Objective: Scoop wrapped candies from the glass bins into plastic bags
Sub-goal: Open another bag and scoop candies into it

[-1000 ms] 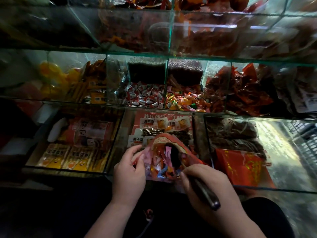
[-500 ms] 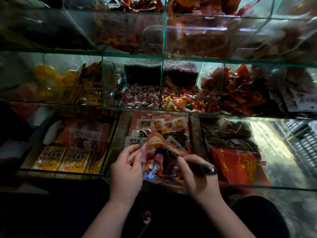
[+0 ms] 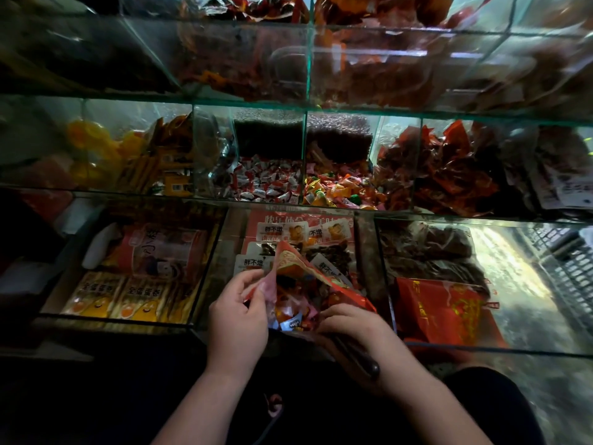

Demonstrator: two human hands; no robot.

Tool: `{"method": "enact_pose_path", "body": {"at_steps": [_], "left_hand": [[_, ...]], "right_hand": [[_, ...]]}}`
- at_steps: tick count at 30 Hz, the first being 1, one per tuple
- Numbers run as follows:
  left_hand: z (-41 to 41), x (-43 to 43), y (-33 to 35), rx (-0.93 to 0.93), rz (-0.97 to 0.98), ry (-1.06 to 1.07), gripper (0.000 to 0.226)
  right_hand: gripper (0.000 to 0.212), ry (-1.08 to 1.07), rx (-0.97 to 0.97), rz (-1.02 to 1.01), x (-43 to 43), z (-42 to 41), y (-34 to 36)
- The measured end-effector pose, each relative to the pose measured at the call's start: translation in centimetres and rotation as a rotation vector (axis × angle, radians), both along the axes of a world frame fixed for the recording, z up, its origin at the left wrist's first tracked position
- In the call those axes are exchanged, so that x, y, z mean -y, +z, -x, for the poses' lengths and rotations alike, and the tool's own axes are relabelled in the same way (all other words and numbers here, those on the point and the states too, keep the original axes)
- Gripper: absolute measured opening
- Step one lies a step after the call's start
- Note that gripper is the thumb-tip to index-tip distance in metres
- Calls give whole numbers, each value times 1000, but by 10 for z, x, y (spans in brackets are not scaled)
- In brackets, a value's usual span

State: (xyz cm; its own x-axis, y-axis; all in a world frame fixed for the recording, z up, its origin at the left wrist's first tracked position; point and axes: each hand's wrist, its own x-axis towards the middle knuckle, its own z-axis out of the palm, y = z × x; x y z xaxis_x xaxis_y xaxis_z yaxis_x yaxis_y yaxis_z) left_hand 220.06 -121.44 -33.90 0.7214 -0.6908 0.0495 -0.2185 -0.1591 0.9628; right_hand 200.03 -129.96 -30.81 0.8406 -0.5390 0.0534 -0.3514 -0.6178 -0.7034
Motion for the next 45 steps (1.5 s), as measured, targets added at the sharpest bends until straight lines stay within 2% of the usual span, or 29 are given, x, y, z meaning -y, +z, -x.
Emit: {"method": "enact_pose_path", "body": {"at_steps": [3, 8, 12, 16, 21, 24, 26, 29, 31, 32, 34, 36, 37, 39, 42, 45], "left_hand": [[-4, -4, -1, 16, -28, 23, 31], [-6, -11, -2, 11, -54, 28, 28], [-2, -6, 2, 10, -56, -11, 33], [1, -3, 5, 13, -50, -35, 37], [0, -5, 6, 48, -58, -8, 35], [2, -7, 10, 92, -85, -7, 31], [6, -8, 16, 215, -92, -8, 31], [15, -9, 30, 550, 136, -9, 22], [28, -7, 35, 513, 207, -143, 23], [34, -5, 38, 393, 141, -207, 27], [45, 2, 30, 170, -158, -315, 32], [45, 9, 13, 259, -467, -375, 41], [44, 12, 6, 279, -557, -408, 47], [45, 17, -3, 223, -638, -453, 57], [46, 21, -11, 186, -645, -455, 63], [46, 25, -17, 217, -656, -444, 61]], "right_hand": [[12, 68, -7, -10, 13, 12, 32], [6, 24, -230, 50, 26, 38, 64], [7, -168, -74, 59, 17, 24, 42], [10, -412, 123, -197, 12, 15, 13], [13, -466, 230, -366, 13, 16, 15], [15, -607, 334, -463, 12, 15, 18], [14, -741, 406, -582, 10, 13, 15], [14, -862, 359, -601, 8, 8, 7], [14, -872, 355, -671, 6, 4, 5], [13, -877, 404, -728, 6, 4, 4], [14, -930, 520, -803, 5, 6, 5], [16, -985, 559, -819, 6, 10, 4], [17, -1005, 566, -820, 5, 13, 3], [18, -1033, 602, -836, 4, 20, 2], [22, -1014, 594, -867, 3, 29, 1], [20, -935, 566, -743, 3, 30, 5]]}}
